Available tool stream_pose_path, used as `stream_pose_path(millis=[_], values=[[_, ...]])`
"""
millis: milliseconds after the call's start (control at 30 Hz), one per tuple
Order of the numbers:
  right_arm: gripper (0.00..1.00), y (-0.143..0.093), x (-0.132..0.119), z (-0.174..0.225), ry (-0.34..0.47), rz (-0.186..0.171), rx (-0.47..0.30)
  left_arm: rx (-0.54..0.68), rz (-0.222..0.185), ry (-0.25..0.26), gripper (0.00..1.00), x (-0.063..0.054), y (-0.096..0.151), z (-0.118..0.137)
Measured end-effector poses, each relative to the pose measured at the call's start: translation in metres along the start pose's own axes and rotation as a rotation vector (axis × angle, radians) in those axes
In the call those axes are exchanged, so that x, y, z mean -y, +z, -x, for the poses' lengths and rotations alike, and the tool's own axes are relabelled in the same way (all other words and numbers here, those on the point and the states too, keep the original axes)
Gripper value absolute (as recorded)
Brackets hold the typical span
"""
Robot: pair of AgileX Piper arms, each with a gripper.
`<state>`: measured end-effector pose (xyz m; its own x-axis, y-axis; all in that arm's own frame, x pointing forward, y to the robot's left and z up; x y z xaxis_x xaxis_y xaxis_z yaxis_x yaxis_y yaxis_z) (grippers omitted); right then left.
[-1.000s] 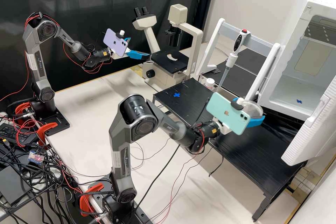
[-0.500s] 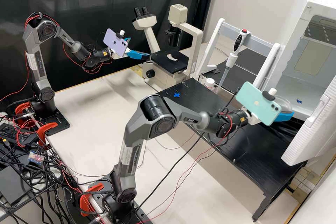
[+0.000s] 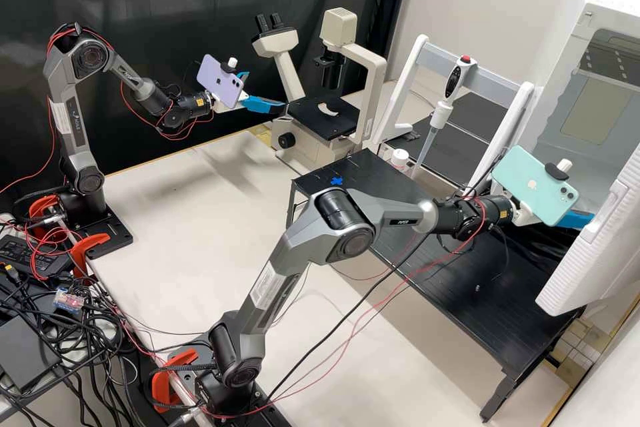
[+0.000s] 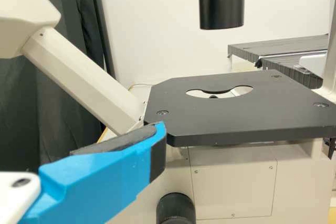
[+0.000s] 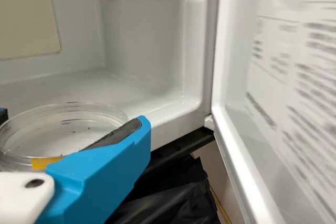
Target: Move the petri dish to the incubator
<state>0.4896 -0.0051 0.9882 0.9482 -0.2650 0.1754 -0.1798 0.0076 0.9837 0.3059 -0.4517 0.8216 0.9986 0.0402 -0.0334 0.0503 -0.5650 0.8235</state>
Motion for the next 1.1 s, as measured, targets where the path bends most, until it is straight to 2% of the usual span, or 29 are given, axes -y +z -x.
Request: stream_pose_path(millis=[233,533,1100], values=[[0.00,-0.002,0.008,-0.027,-0.004,0.035,0.027,0.000,0.000,0.000,1.00,0.000,0.000,0.000],[0.00,0.003,0.013,-0.046,0.023,0.023,0.036,0.000,0.000,0.000,1.00,0.000,0.000,0.000],[0.00,0.008,0.028,-0.062,-0.016,0.026,-0.041,0.000,0.000,0.000,1.00,0.000,0.000,0.000]])
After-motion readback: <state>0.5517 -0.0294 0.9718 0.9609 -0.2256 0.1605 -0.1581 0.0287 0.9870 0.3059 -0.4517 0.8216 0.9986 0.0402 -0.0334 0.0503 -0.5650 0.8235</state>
